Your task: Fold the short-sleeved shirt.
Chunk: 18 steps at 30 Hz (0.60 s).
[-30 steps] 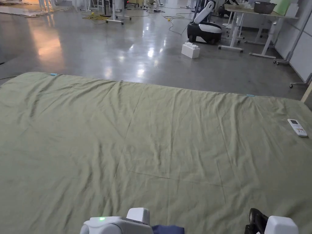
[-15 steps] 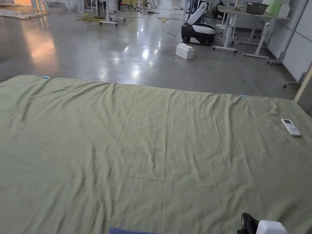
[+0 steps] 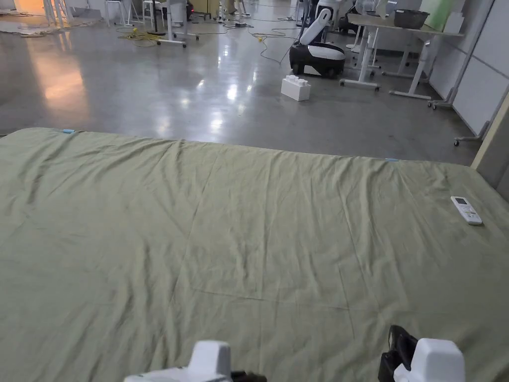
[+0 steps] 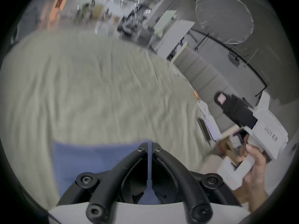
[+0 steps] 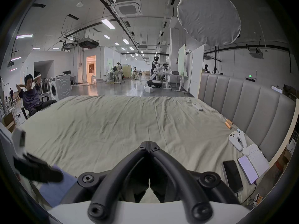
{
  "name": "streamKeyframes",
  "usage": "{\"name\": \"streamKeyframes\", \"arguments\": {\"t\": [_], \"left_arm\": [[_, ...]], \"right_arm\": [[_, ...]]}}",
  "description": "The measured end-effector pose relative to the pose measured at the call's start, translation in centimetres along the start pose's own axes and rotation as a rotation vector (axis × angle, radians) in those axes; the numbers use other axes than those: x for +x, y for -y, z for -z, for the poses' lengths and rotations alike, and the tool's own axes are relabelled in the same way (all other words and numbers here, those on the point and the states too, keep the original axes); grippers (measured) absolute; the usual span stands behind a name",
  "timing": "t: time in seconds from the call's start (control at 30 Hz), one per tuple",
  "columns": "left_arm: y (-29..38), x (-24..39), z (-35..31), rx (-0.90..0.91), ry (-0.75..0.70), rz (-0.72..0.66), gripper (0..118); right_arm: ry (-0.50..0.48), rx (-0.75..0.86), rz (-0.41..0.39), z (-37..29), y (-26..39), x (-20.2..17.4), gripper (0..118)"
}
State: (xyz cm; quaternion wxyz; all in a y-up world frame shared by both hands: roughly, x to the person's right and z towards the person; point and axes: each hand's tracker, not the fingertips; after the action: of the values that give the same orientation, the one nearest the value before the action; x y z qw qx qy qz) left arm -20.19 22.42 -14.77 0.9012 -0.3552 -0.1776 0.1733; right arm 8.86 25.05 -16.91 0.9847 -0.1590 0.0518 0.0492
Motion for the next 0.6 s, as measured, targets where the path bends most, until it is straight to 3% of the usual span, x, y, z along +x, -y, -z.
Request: {"name": "streamKeyframes", "arguments": {"t": [0.2, 0.27, 0.43, 0.6], "left_arm": [[-4.1, -2.0, -4.6, 0.379, -0.349, 0.195, 4], [-5.1, -2.7, -5.7, 0.479, -0.444, 0.202, 4], [-6.6, -4.2, -7.6, 0.616, -0.594, 0.196, 4], [-6.6, -5.5, -8.6, 0.653, -0.618, 0.176, 4]], "right_arm": [[0.028, 0.113, -0.002, 0.5, -3.2, -1.2, 1], [0.045, 0.16, -0.013, 0.7, -4.1, -1.7, 1], [0.071, 0.224, -0.009, 1.0, -5.9, -2.4, 1], [0.089, 0.257, -0.016, 1.5, -6.2, -2.7, 1]]}}
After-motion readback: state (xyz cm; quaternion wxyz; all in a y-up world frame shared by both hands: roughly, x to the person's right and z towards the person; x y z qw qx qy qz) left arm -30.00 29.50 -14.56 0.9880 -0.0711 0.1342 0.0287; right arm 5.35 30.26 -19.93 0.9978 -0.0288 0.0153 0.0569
